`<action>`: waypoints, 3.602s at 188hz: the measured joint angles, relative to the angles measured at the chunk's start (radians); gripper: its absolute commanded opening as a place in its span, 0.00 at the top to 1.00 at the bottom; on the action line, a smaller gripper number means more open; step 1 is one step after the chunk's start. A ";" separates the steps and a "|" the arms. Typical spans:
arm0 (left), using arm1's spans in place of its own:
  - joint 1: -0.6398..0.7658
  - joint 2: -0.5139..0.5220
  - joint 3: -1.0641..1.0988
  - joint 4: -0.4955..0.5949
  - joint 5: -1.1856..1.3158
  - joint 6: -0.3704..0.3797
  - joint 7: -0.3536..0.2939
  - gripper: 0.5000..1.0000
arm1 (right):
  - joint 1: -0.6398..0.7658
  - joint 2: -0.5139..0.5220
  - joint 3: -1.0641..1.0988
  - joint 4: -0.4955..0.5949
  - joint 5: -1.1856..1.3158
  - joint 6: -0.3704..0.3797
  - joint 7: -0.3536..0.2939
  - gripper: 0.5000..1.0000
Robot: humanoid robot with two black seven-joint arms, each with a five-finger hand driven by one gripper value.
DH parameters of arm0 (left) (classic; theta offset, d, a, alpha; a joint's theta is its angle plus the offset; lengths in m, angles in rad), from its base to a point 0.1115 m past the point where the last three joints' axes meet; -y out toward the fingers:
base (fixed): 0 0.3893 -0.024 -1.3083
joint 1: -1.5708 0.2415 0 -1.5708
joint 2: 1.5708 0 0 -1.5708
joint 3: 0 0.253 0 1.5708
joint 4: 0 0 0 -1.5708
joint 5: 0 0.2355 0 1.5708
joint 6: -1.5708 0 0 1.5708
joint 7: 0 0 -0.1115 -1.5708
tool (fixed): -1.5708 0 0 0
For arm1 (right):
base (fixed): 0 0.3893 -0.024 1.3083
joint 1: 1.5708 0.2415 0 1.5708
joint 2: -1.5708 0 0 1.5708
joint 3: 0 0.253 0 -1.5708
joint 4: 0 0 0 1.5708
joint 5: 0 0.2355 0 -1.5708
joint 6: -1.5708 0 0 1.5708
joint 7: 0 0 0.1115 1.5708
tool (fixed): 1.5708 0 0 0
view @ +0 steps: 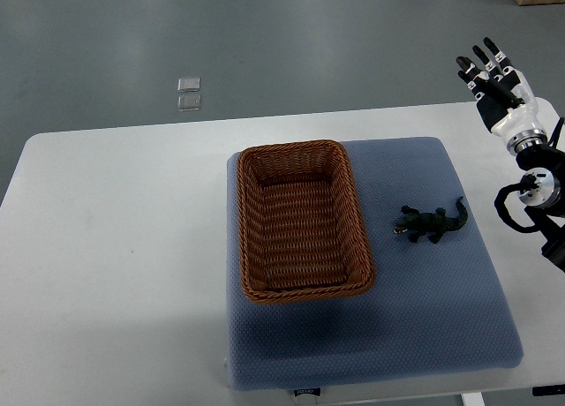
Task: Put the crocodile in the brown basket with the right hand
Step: 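Swing the right hand down over the brown toy crocodile, then close the right hand's fingers around the crocodile's body, then lift the crocodile with the right hand and carry it over the basket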
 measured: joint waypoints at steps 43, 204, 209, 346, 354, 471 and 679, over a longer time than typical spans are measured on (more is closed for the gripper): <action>0.000 0.000 0.000 0.000 0.000 0.000 0.000 0.00 | 0.034 -0.148 -0.108 0.057 -0.298 0.017 0.007 0.15; -0.002 0.000 0.000 0.000 0.000 0.000 0.000 0.00 | 0.160 -0.444 -0.436 0.582 -1.410 0.316 0.011 0.15; -0.002 0.000 0.000 0.000 0.000 0.000 0.000 0.00 | 0.158 -0.444 -0.447 0.582 -1.412 0.309 0.009 0.15; -0.001 0.000 0.000 0.000 0.000 0.000 0.000 0.00 | 0.059 -0.445 -0.553 0.568 -1.419 0.048 -0.027 0.21; -0.002 0.000 0.000 0.000 0.000 0.000 0.000 0.00 | 0.056 -0.445 -0.554 0.568 -1.419 0.044 -0.027 0.23; -0.002 0.000 0.000 0.000 0.000 0.000 0.000 0.00 | 0.039 -0.426 -0.575 0.565 -1.468 0.010 -0.054 0.59; -0.003 0.000 0.000 0.000 0.000 0.000 0.000 0.00 | 0.203 -0.498 -0.569 0.558 -1.455 -0.002 -0.055 0.92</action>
